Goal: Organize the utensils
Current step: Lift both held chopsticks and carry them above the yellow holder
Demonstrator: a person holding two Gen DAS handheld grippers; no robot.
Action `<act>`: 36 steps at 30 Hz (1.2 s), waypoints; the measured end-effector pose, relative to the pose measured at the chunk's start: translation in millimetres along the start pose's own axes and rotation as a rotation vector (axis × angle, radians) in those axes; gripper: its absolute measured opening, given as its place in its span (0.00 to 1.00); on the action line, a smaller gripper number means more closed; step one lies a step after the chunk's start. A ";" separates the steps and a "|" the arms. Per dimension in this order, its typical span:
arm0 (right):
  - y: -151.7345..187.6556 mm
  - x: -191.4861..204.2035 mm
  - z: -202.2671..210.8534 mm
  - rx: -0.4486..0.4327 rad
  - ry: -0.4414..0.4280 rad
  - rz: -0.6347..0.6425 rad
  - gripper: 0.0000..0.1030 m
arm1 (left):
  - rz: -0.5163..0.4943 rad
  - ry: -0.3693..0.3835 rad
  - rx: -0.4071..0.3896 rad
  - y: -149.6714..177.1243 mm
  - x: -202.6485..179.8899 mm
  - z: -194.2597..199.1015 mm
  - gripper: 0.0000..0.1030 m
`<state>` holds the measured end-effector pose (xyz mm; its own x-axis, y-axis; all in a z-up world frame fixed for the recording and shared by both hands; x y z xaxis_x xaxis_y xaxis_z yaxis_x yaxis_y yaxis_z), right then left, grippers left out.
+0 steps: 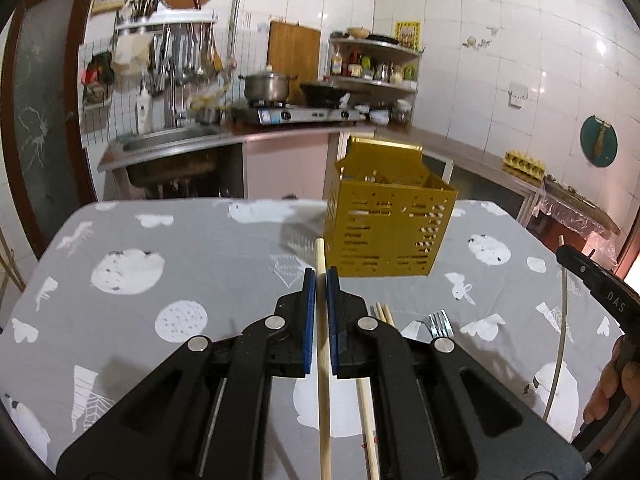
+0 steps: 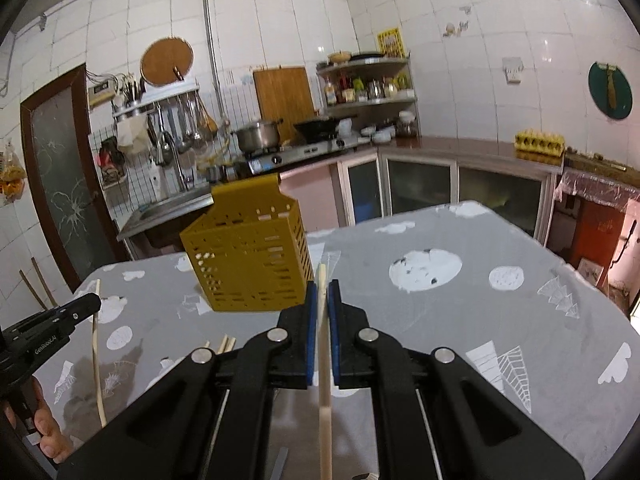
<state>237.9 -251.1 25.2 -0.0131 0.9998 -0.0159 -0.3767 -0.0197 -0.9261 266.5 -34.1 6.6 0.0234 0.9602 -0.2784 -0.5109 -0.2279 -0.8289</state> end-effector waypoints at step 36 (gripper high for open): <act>-202.4 -0.2 -8.4 -0.352 0.036 0.038 0.06 | 0.037 0.140 -0.300 -197.8 -78.2 17.6 0.04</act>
<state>321.9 -247.2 209.6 0.0144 0.9981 -0.0604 -0.0344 -0.0599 -0.9976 350.6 -61.3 200.8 0.1377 0.9237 -0.3576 -0.2386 -0.3194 -0.9171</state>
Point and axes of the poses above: each gripper's, at about its wrist camera, not at the fingertips, and z roughly against the way its jaws point, x to its left, y to its underside, the point moved 9 cm from there along -z, roughly the way its jaws point, and after that the axes turned 13 degrees about z, right-handed, at the moved point
